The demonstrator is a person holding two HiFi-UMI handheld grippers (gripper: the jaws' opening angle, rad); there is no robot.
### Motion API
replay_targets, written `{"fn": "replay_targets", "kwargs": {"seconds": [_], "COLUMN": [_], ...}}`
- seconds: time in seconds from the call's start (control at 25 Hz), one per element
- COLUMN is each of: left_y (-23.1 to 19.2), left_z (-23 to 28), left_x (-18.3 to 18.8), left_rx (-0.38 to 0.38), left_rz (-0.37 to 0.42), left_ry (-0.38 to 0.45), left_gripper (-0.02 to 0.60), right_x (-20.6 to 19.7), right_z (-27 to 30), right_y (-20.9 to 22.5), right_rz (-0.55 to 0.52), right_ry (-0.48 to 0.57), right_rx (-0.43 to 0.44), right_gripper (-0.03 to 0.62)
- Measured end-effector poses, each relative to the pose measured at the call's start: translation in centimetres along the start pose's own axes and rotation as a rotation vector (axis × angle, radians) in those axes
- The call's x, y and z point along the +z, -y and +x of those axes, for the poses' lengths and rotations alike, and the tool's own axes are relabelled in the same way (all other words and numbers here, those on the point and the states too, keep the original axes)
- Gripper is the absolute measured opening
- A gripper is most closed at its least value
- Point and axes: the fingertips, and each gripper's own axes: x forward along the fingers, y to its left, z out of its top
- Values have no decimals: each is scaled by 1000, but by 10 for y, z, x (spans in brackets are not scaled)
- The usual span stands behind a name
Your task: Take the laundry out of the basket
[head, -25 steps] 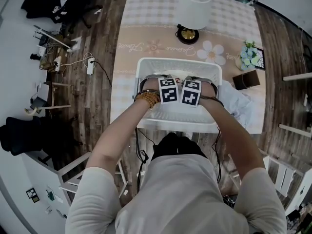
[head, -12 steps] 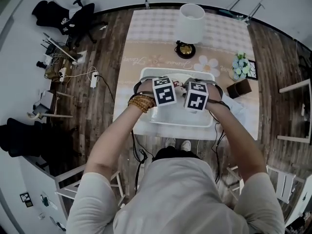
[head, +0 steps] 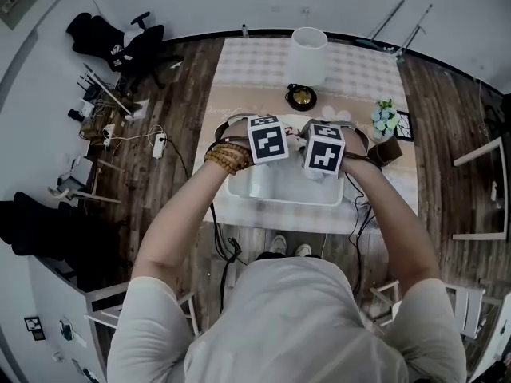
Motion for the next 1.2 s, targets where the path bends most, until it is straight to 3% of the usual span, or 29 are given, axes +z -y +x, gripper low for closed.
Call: {"fn": "replay_targets", "kwargs": {"seconds": [0.4, 1.2], "left_y": [2, 32], "left_z": [-17, -3], "left_x": [25, 214], "left_rx": [15, -26], "left_rz": [31, 324], "left_ry": [13, 138], "left_gripper": [60, 60], "right_x": [-11, -174], "right_z": [-28, -127], "right_y": [1, -21], "right_rz": [23, 291], "right_ry": [-10, -144], "right_rx": [-38, -185], "right_gripper": [125, 124]}}
